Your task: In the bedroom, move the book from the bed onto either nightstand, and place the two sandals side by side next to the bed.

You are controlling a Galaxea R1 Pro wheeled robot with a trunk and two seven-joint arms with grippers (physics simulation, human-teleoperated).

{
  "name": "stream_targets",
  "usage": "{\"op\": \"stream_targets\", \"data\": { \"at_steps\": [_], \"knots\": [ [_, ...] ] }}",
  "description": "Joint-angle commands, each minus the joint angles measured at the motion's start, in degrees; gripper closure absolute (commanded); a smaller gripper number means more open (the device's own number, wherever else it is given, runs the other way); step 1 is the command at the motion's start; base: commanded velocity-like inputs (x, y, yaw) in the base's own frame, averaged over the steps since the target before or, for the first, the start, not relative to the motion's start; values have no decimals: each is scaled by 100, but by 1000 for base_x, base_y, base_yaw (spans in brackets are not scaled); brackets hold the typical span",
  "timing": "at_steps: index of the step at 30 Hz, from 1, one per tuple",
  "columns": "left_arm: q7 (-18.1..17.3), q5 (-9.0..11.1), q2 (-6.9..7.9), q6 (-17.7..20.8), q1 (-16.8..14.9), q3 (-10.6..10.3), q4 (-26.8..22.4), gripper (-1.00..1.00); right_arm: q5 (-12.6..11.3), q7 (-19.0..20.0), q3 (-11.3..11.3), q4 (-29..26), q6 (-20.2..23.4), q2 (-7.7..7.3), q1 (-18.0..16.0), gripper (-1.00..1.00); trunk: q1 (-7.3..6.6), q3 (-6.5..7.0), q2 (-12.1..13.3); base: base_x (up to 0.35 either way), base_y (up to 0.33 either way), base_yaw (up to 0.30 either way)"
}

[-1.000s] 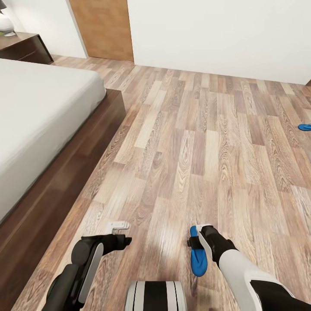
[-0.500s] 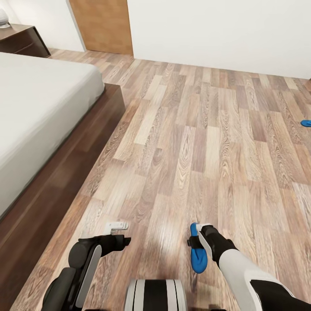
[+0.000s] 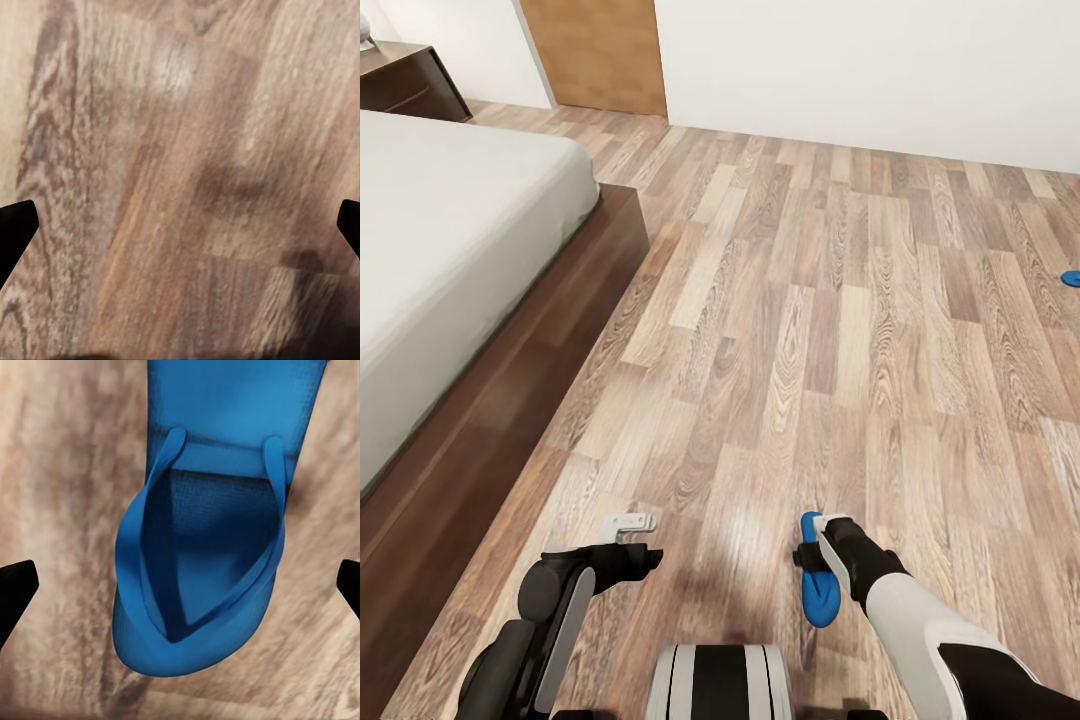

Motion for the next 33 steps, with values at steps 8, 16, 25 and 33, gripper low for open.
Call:
{"op": "stream_targets", "data": {
  "at_steps": [8,16,25,33],
  "knots": [
    [20,41,-5,24,-2,3,-5,-100,52,5,-44,-5,26,11,-61,-100,4,-48,-4,0,0,0],
    [20,39,-7,23,-2,3,-2,-100,52,5,-40,-3,26,15,-88,-100,22,-203,-13,0,0,0],
    [20,40,-7,23,-2,3,3,-100,52,5,-39,-3,26,17,-104,-100,27,-247,-16,0,0,0],
    [20,42,-7,20,-2,3,8,-100,52,5,-39,-7,26,17,-108,-100,35,-313,-20,0,0,0]
  ]
}}
